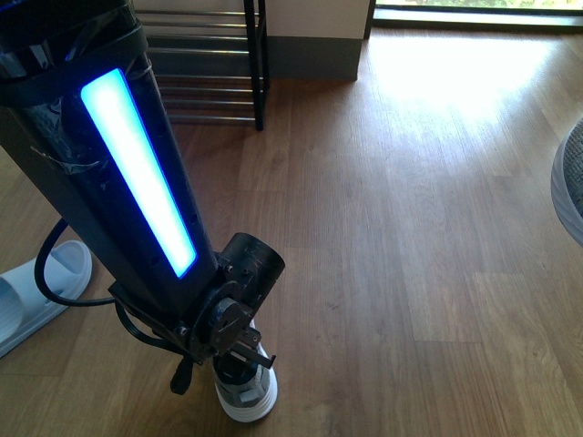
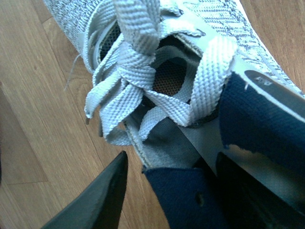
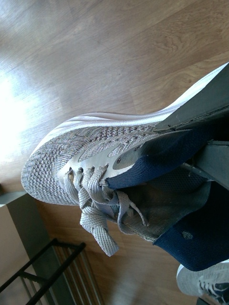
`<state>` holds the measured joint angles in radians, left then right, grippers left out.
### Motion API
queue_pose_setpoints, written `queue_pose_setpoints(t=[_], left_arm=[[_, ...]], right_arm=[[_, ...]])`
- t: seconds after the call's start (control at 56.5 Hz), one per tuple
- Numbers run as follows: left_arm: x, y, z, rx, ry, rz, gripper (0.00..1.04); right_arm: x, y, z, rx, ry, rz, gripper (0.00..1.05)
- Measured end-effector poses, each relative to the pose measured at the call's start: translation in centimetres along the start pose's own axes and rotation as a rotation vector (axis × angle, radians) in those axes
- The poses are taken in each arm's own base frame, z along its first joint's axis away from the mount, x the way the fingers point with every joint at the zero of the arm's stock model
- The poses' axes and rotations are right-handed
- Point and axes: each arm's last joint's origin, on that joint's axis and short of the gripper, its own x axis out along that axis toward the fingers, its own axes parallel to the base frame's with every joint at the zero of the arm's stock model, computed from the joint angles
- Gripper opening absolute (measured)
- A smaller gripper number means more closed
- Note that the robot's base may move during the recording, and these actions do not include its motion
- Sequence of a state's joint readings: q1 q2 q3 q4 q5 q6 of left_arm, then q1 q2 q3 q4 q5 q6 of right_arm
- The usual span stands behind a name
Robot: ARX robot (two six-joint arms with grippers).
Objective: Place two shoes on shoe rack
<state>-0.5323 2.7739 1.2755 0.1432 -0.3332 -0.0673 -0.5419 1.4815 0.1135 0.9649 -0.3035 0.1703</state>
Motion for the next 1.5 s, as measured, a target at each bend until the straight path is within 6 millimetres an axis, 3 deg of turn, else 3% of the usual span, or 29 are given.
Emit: queue_pose_setpoints(t=[0.266, 0.46, 0.744, 1.08, 1.505], left_arm=[[1.2, 0.5, 0.0, 0.048, 0.026, 0.007, 0.02], [0.5, 2.2, 0.5, 0.08, -0.001, -0.001, 0.02], [-7.8, 7.0, -1.2, 0.034, -0.201, -0.005, 0.02], [-15.4, 13.2, -3.9, -0.169, -0.386, 0.069, 0.02], [-24.6, 17.1, -6.3, -0.378, -0.669, 0.06, 0.02]], right_arm=[[0.0, 0.0, 0.0, 0.0, 0.0, 0.0, 0.01], [0.0, 0.0, 0.0, 0.0, 0.0, 0.0, 0.01], [0.0, 0.0, 0.0, 0.0, 0.0, 0.0, 0.01], [0.0, 0.0, 0.0, 0.0, 0.0, 0.0, 0.01], [0.0, 0.0, 0.0, 0.0, 0.0, -0.001, 0.01]])
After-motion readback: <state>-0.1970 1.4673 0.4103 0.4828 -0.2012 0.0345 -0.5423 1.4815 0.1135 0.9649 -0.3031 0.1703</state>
